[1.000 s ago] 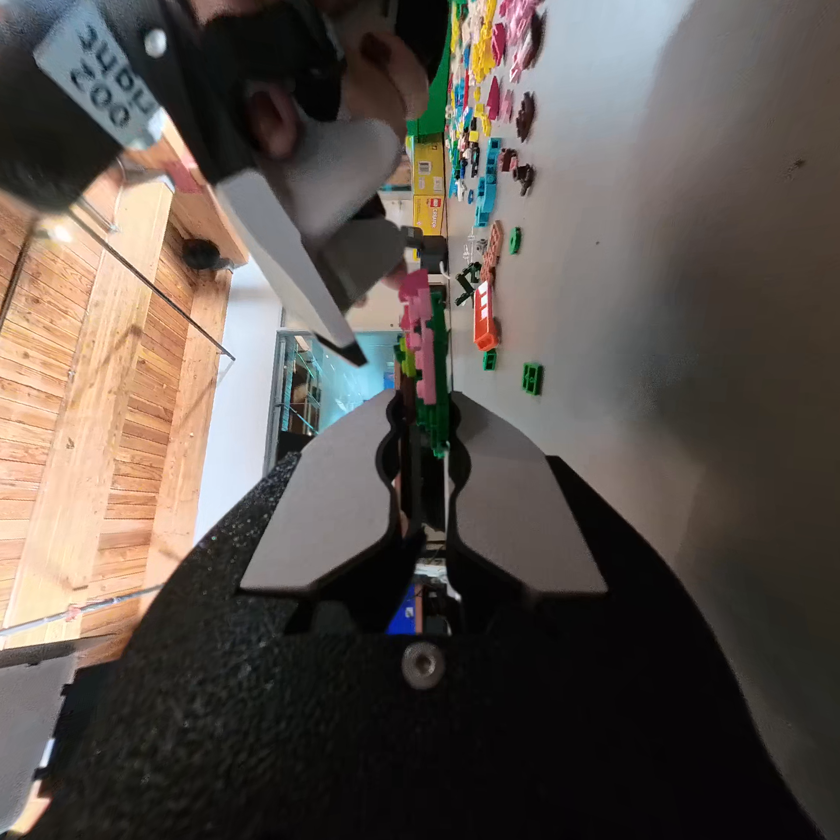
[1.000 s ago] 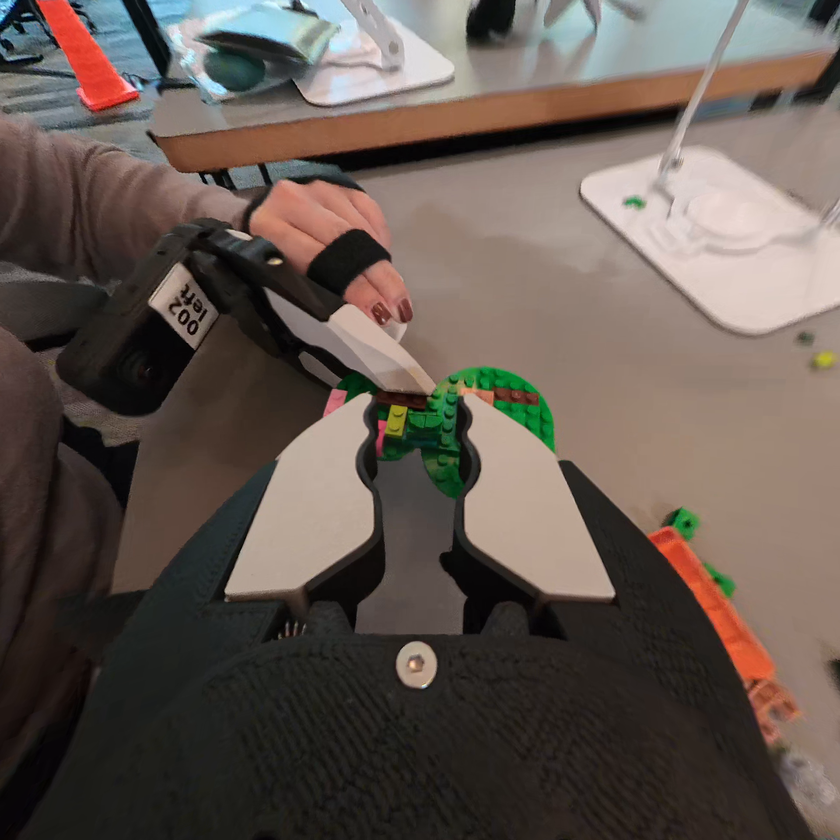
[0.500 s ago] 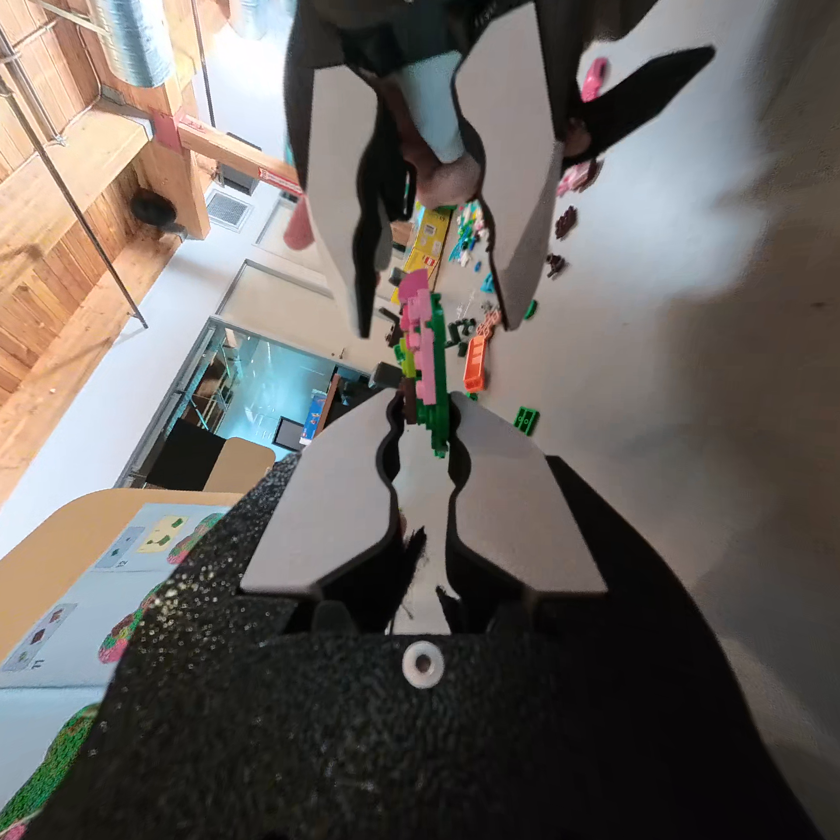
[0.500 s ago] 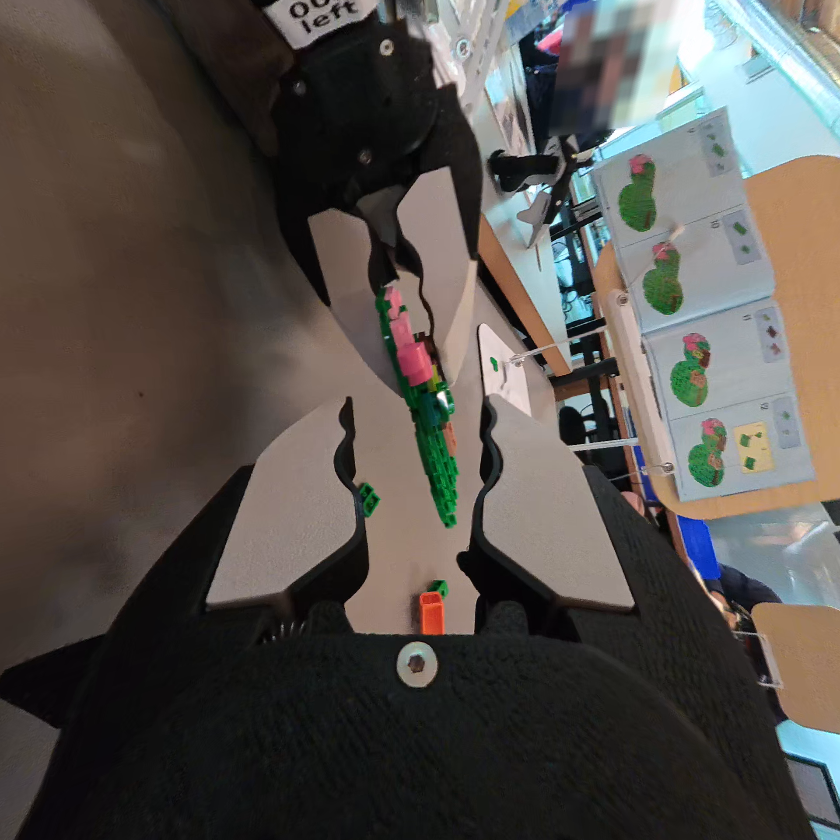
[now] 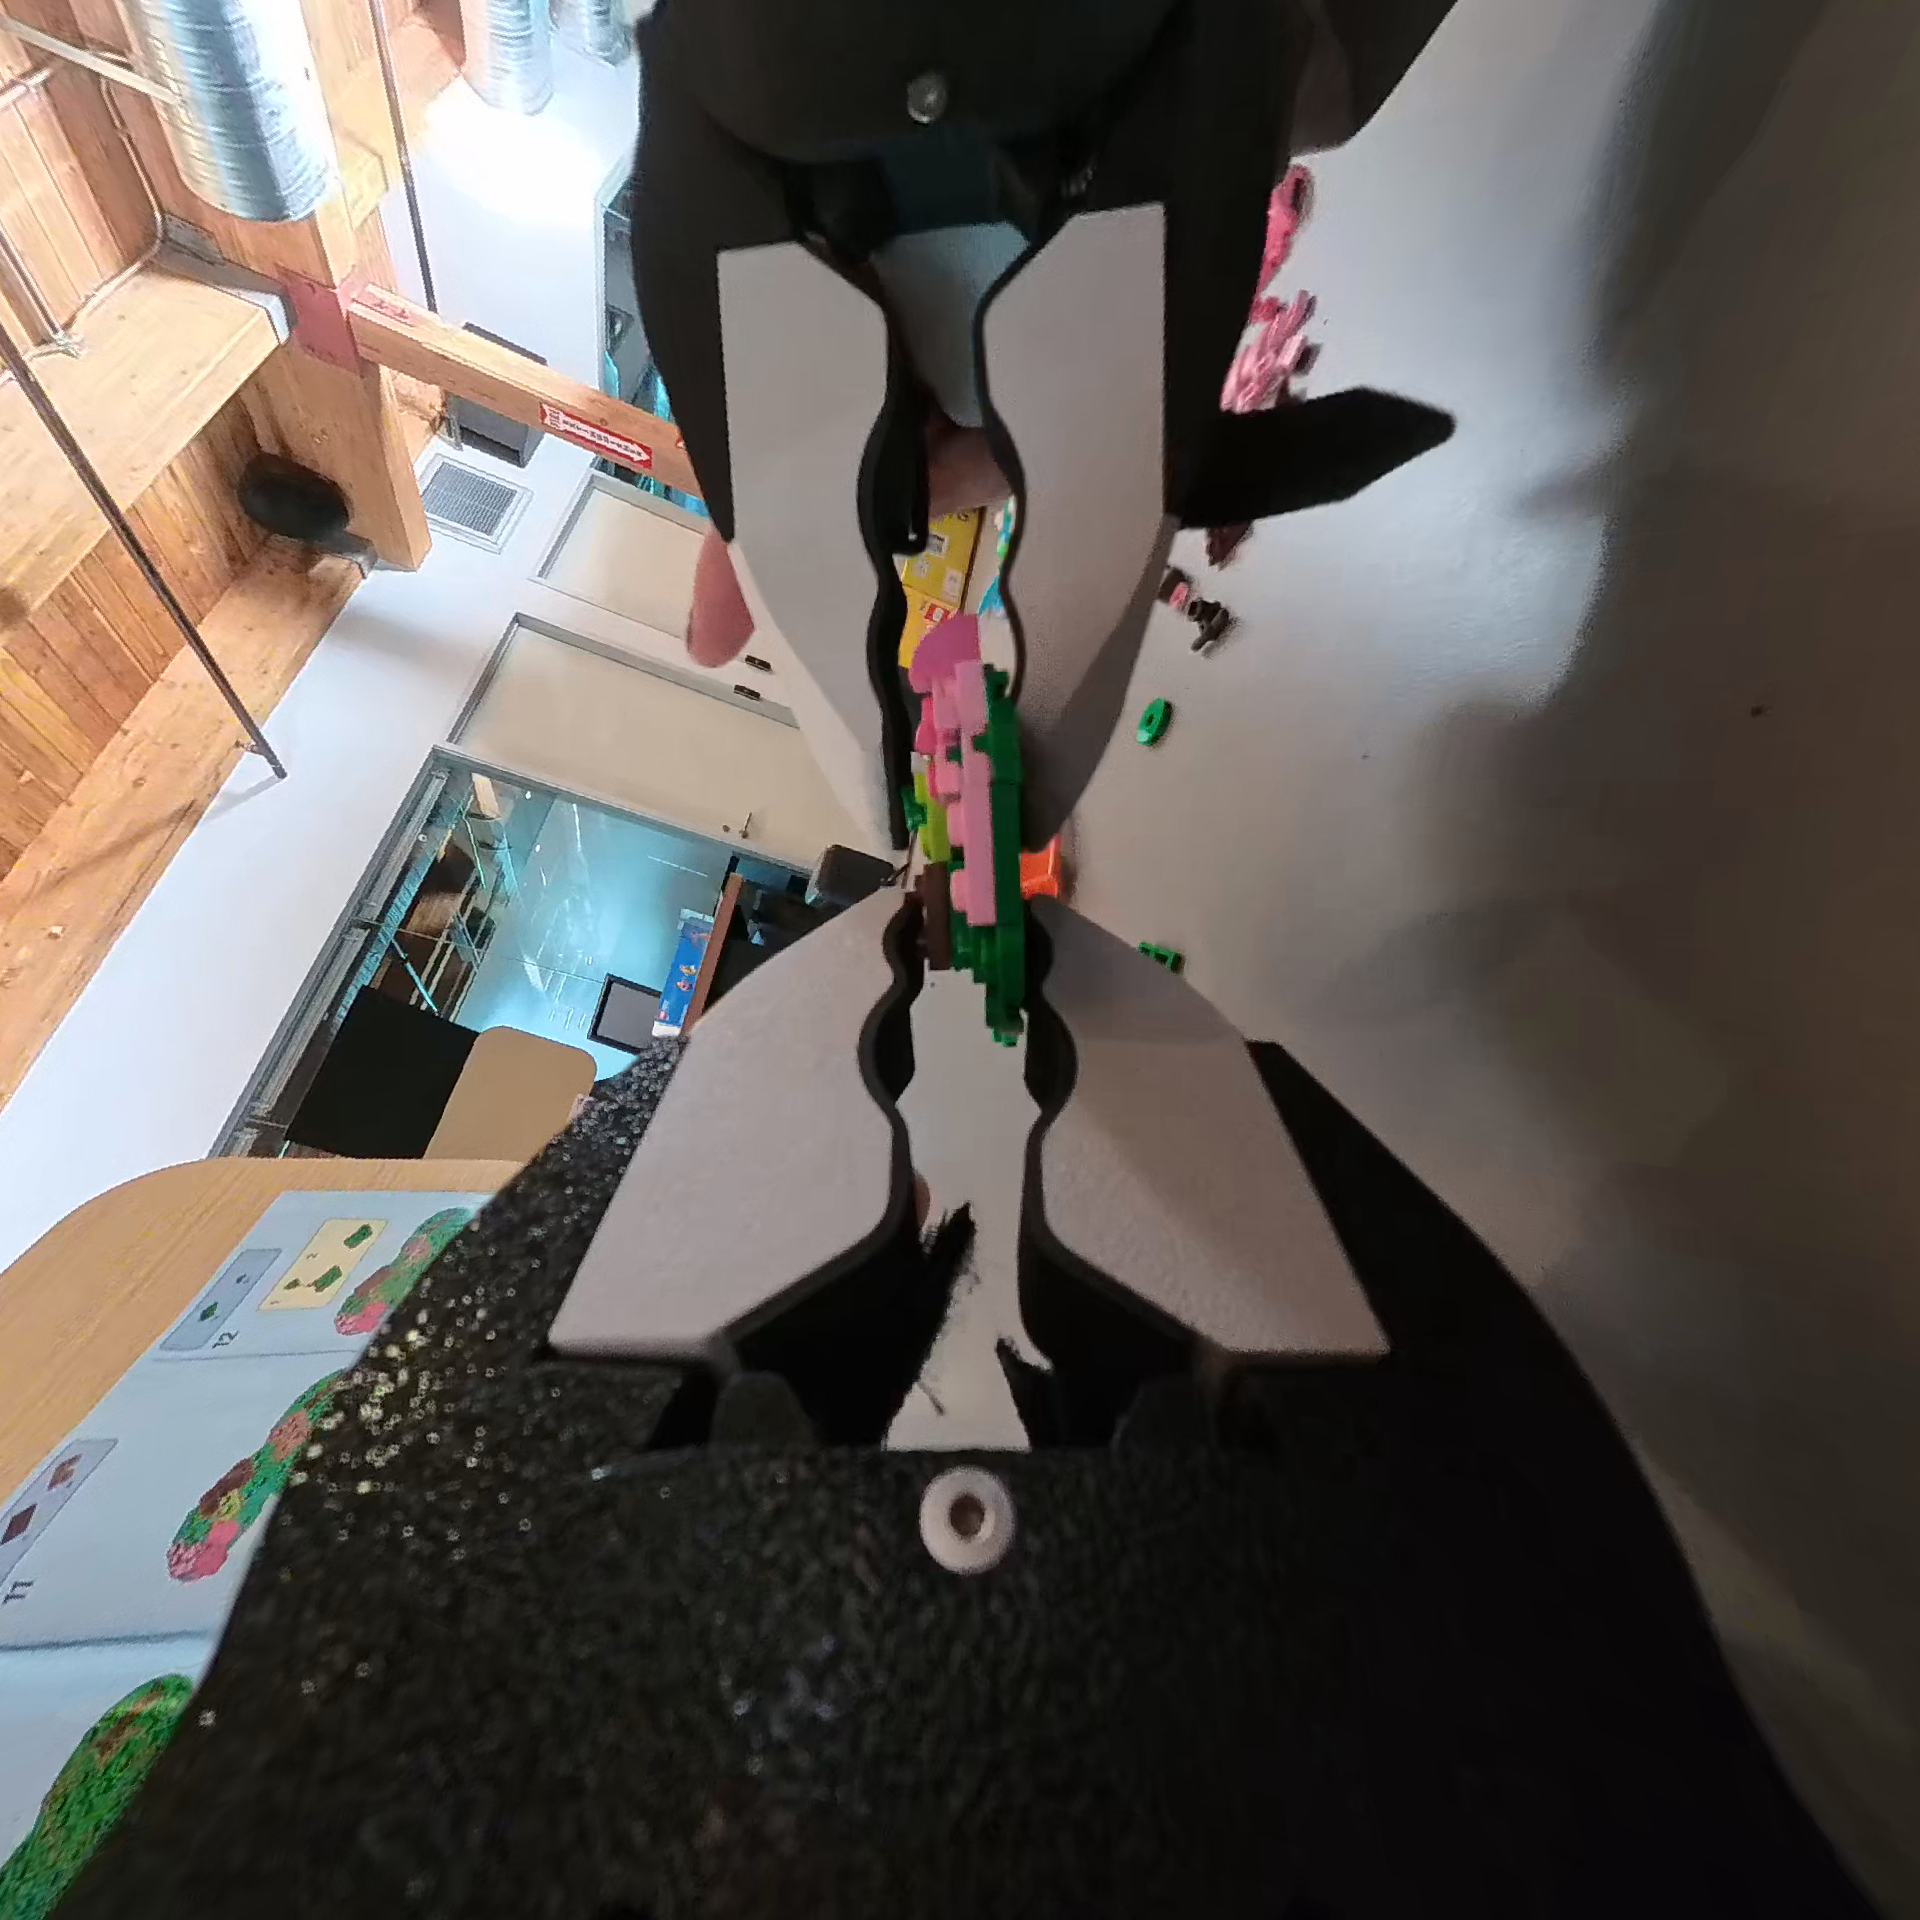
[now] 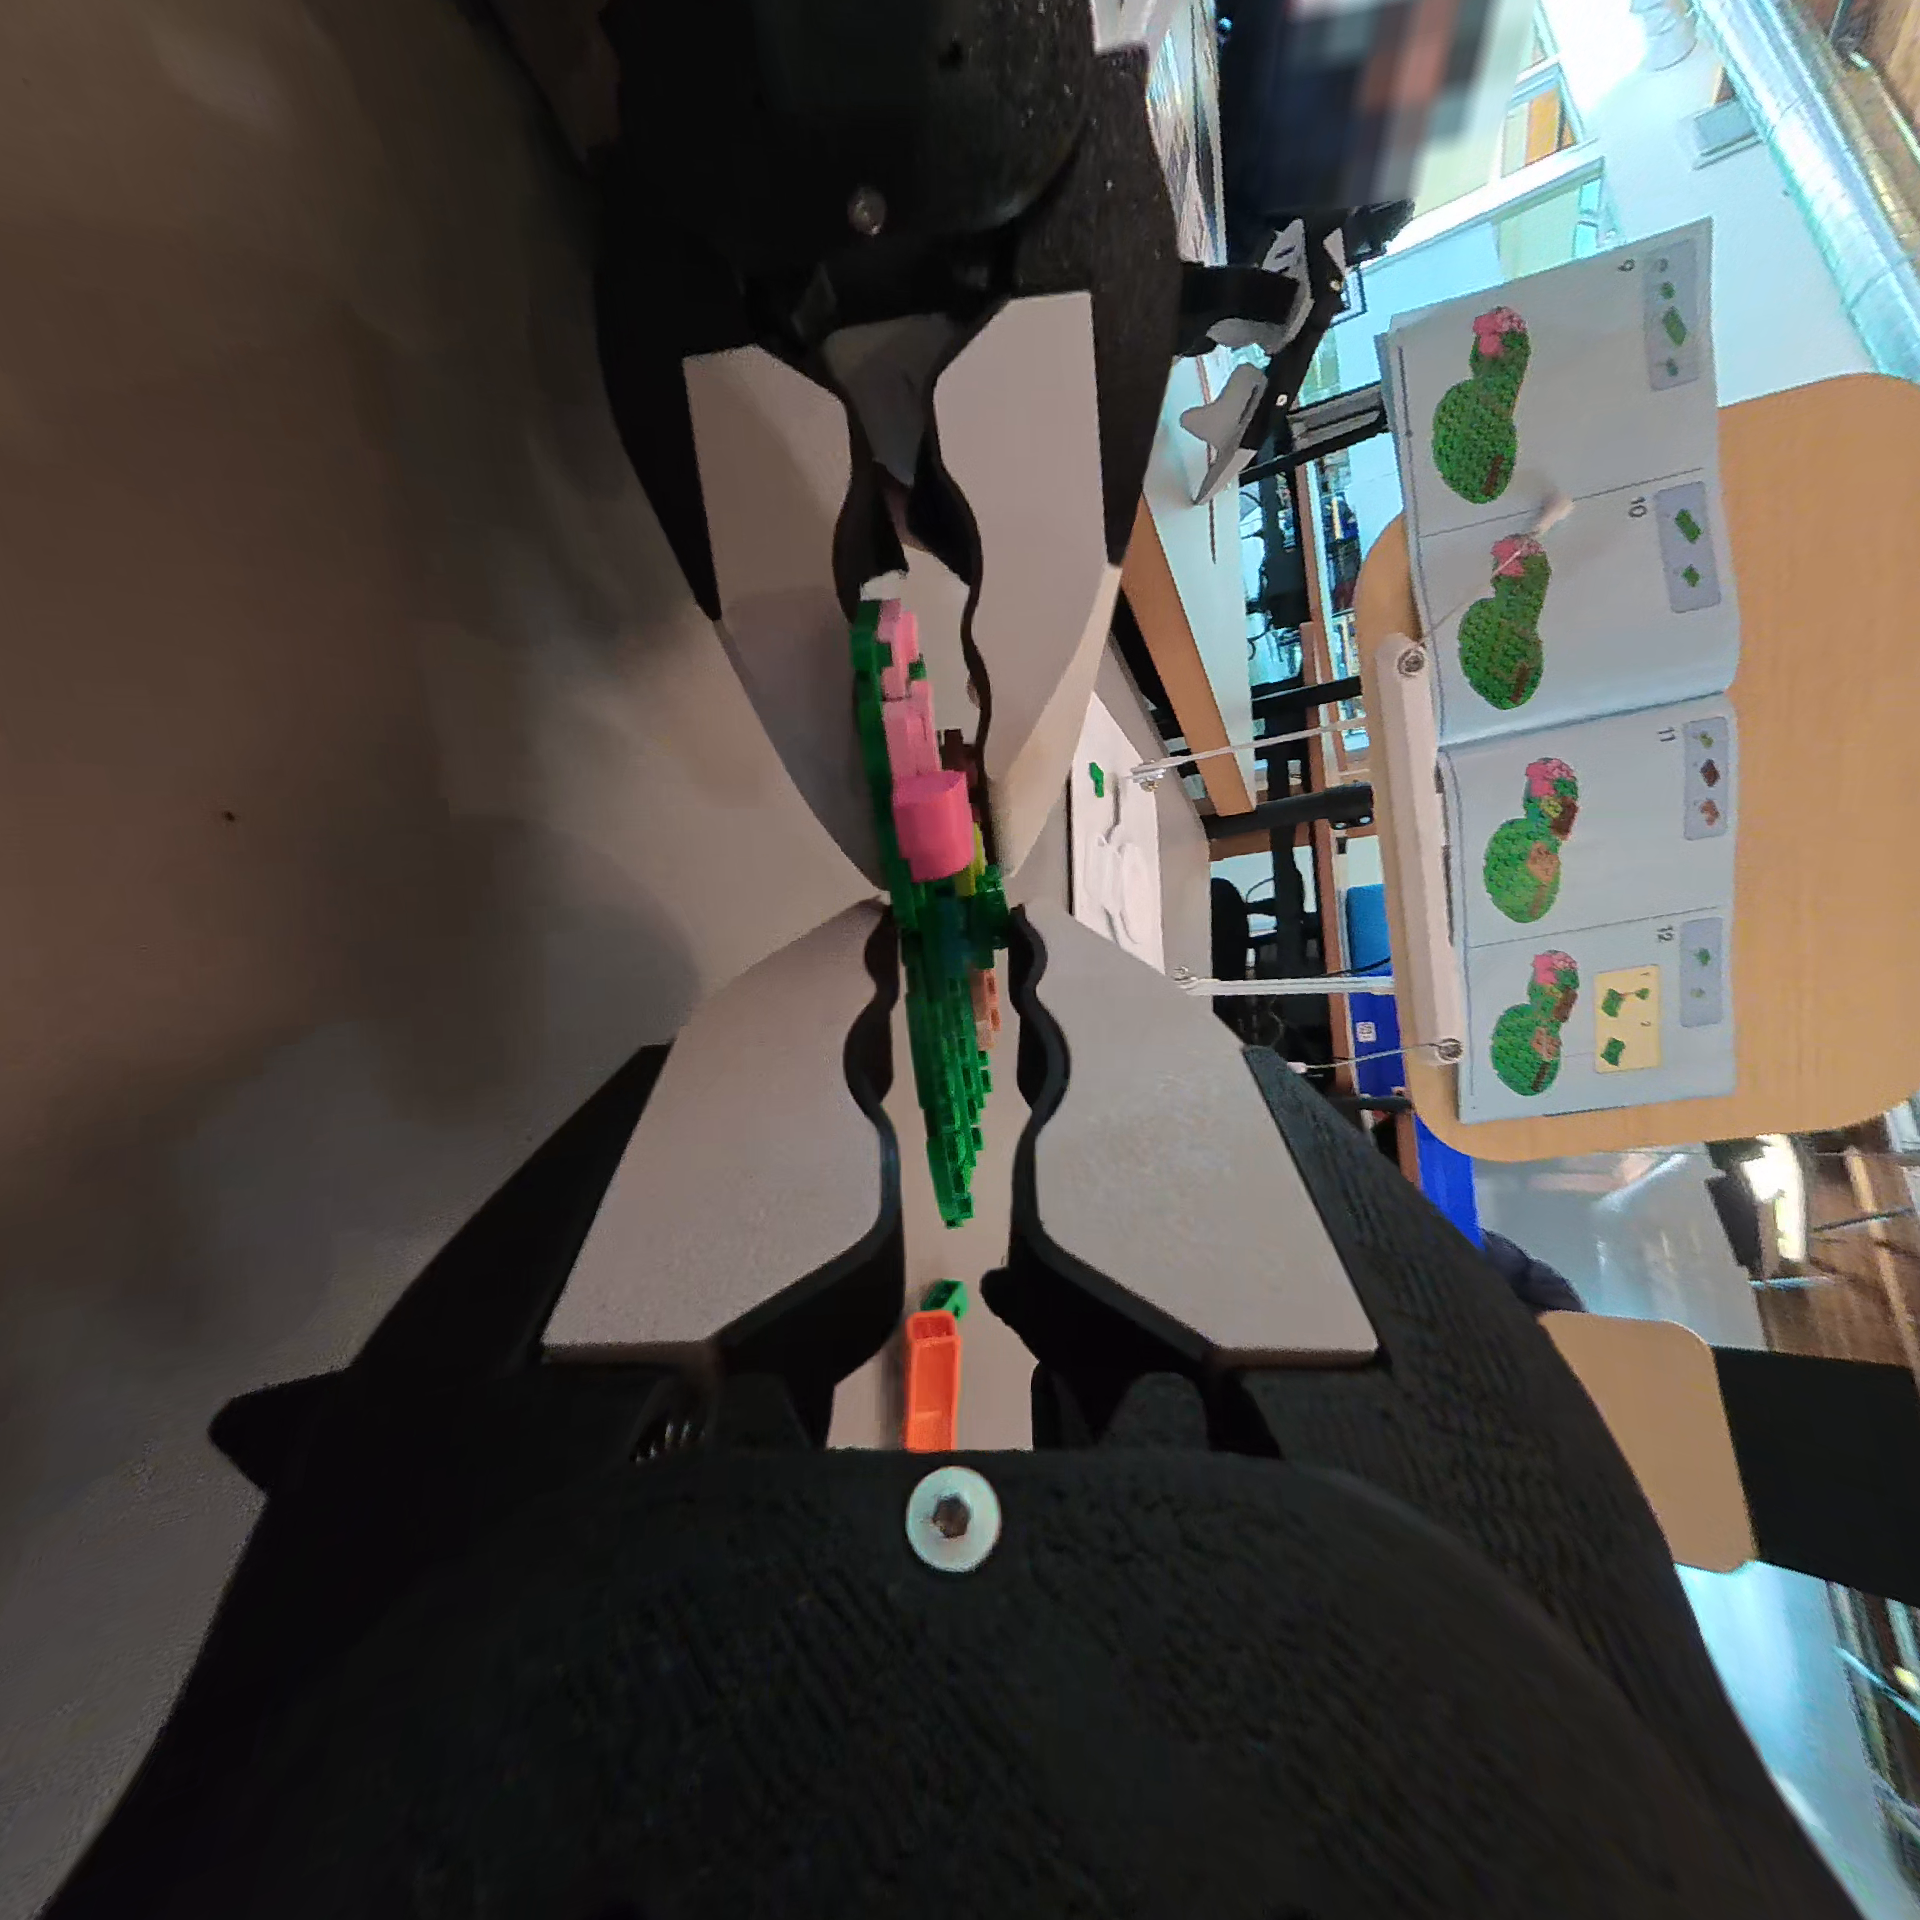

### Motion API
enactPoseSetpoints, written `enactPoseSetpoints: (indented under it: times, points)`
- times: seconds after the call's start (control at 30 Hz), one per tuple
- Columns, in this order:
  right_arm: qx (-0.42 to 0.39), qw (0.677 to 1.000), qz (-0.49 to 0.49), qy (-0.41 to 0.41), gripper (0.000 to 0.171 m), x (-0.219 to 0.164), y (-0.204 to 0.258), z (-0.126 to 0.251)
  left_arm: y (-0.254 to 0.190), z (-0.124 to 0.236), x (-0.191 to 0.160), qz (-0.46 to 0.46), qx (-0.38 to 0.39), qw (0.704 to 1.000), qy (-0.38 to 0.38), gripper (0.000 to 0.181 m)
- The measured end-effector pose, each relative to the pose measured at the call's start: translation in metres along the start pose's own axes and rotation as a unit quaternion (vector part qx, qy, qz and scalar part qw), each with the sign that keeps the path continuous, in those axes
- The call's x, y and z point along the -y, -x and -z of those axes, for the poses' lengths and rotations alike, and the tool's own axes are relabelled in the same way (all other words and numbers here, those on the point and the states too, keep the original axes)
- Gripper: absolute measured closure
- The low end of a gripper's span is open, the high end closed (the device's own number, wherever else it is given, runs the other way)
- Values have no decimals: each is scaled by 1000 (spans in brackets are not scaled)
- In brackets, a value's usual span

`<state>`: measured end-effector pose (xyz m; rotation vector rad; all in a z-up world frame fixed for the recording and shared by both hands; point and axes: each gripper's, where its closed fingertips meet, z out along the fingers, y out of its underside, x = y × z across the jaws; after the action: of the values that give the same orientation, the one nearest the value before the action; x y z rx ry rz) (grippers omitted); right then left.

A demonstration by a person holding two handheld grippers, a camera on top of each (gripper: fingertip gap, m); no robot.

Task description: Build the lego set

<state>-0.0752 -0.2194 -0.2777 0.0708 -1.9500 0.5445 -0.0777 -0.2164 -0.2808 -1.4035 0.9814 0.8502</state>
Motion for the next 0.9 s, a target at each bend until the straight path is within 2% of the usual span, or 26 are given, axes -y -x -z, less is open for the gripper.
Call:
enactPoseSetpoints:
  times: [0.23,0.6,0.8,0.9]
  points:
    - [-27,998,36,52,153,-7,-3,-7,1,-1,-8,5,3,1000,23,165]
    - [-51,993,72,83,154,-10,-7,-12,4,-1,-15,11,5,999,35,165]
    - [-36,995,26,84,154,-12,-6,-12,3,-2,-16,32,-2,999,34,164]
    - [-34,996,-4,86,154,-15,-8,-12,8,-4,-19,50,19,998,39,159]
